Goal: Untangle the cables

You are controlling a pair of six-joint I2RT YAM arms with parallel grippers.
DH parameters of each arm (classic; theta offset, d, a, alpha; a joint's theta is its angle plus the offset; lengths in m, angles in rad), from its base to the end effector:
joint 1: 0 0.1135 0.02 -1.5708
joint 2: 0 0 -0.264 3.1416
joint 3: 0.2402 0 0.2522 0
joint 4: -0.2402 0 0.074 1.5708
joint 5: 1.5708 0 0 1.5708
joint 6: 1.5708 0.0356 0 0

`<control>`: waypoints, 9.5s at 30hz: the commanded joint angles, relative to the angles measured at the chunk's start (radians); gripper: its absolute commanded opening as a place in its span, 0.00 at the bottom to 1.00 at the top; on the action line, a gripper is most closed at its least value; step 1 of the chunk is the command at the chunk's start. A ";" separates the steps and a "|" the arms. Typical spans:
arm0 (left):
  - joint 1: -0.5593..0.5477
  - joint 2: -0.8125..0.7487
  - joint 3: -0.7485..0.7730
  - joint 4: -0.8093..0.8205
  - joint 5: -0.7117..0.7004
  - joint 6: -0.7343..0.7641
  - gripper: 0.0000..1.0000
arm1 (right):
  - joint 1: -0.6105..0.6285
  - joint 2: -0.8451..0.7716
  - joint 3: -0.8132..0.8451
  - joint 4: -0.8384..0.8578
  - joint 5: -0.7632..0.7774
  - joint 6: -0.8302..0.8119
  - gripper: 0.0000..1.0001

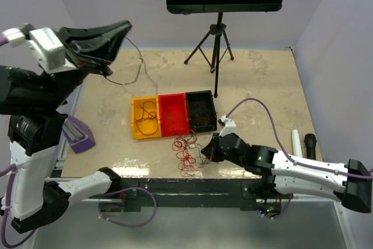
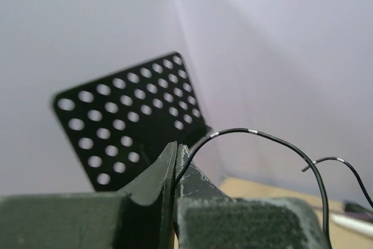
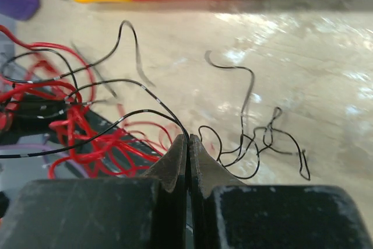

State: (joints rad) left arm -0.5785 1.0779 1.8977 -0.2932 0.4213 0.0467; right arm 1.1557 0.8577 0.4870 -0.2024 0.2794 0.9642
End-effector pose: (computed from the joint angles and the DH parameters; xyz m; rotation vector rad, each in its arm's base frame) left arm 0.0845 -0.0726 0.6196 0.6941 0.8789 -0.6960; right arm 0.0849 0.1683 0.2217 -0.0438 2.2714 0.9208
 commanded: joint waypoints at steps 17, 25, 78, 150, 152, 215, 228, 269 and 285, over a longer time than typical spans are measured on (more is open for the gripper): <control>-0.001 -0.039 -0.197 0.198 -0.193 0.084 0.00 | 0.004 -0.057 0.054 -0.155 0.087 0.059 0.00; -0.001 -0.072 -0.537 0.190 -0.159 0.079 0.00 | 0.004 -0.124 0.048 -0.124 0.060 0.031 0.00; -0.043 0.386 -1.046 0.536 -0.486 0.147 0.00 | 0.004 -0.229 -0.071 0.024 -0.034 0.002 0.00; 0.554 0.243 -0.408 -0.251 -0.092 -0.065 1.00 | -0.148 0.971 0.723 0.317 0.167 -0.311 0.31; 0.554 0.246 -0.408 -0.258 -0.073 -0.065 1.00 | -0.143 0.981 0.713 0.319 0.153 -0.298 0.32; 0.359 0.027 -0.827 -0.486 0.325 0.300 1.00 | 0.065 0.239 0.234 0.037 0.178 -0.059 0.00; 0.336 -0.154 -0.936 -0.351 0.534 0.249 1.00 | 0.141 -0.005 0.470 -0.019 0.115 -0.180 0.00; 0.333 -0.286 -0.934 -0.024 0.622 0.087 0.98 | 0.137 0.507 1.486 -0.045 0.164 -0.608 0.00; 0.359 -0.357 -0.957 -0.291 -0.079 0.161 1.00 | -0.137 0.584 1.056 0.196 0.049 -0.527 0.00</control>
State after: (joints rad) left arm -0.2310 0.7258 0.9478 -0.5785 0.4900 0.2382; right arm 1.0313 1.3994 1.6043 -0.1337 0.3973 0.4122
